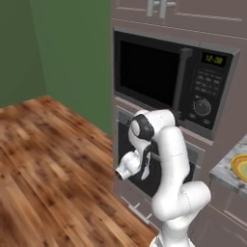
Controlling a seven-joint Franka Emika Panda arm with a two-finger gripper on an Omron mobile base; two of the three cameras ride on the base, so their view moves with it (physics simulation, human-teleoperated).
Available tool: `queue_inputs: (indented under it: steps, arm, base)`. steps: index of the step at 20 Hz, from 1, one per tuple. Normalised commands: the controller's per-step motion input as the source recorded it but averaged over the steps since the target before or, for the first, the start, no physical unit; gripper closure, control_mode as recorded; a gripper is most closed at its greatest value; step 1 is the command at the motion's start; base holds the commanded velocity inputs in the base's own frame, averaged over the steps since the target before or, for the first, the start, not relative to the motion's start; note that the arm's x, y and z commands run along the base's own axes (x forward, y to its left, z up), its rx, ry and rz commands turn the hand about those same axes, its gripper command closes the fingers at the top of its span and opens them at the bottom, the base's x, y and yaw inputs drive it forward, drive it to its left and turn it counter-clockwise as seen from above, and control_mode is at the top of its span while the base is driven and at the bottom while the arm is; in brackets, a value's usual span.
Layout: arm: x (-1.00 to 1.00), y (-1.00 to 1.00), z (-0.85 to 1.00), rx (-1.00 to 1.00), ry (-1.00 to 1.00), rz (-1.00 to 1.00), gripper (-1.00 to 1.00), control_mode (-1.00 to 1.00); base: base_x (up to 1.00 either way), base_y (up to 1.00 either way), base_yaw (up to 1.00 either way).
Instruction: Take the baked cake out of the oven and place it on the plate for cooling. Then close the oven door.
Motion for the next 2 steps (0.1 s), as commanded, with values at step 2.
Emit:
queue_inputs:
  steps: [2]
  arm:
    - [0.0,-0.14,0.0,0.04,0.0,0.01,-1.0,-1.0]
  base:
    - [0.0,0.0,0.0]
